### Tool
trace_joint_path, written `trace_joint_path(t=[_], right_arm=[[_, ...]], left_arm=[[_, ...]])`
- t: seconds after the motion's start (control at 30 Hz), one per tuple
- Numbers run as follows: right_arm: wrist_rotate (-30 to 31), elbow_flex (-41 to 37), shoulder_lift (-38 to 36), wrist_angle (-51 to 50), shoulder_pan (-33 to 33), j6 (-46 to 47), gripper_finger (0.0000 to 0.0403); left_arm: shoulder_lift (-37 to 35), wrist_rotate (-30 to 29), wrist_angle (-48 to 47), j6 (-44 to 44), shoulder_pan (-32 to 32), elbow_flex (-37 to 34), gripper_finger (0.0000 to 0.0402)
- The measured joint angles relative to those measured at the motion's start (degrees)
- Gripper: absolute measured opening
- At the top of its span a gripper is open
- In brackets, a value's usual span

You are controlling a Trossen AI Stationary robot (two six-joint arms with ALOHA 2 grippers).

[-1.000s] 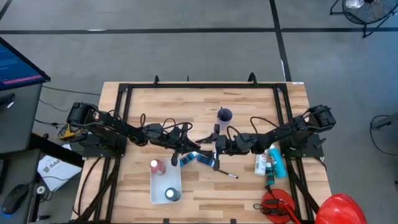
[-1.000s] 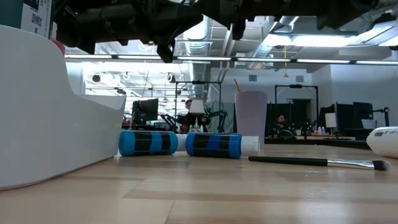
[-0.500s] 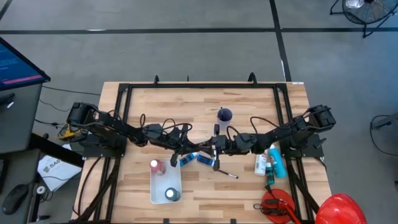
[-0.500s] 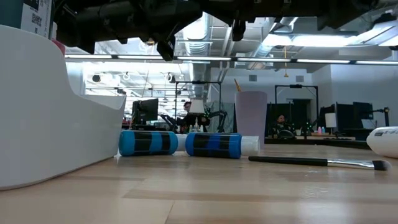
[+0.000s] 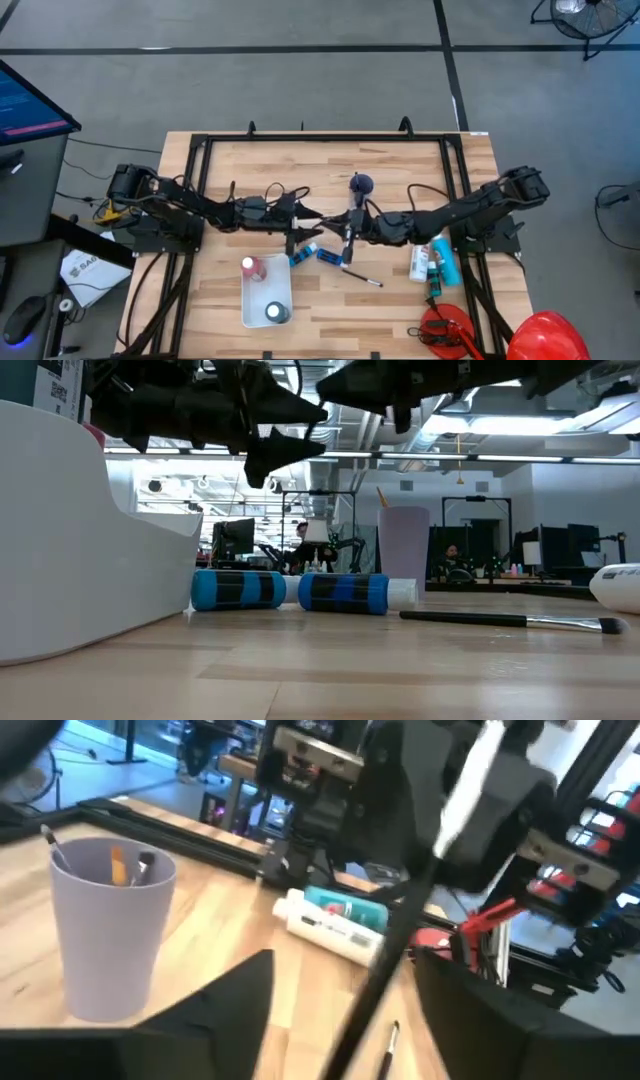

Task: Pick & Place Paint Supplies
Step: Put the silver paint brush into the violet cup

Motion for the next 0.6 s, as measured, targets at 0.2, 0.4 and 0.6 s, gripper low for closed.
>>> trace_joint_path(t=[0.2,0.4,0.6], right_arm=[[5.85,0.00,-5.12,-9.58,0.28,0.56,0.0011],[17.92,0.00,-8.51,-21.62,0.89,2.95,0.0011],[21.65,-4.16,-14.04,-22.85,0.26,5.08,0.0011]], left_arm=[[-0.01,0.16,-0.82,-0.33,-0.06,0.00,0.0316],[-0.01,0.16,-1.35,-0.43,-0.06,0.00,0.0347],[-0.01,0.18,-1.54,-0.45,-0.06,0.00,0.0350]])
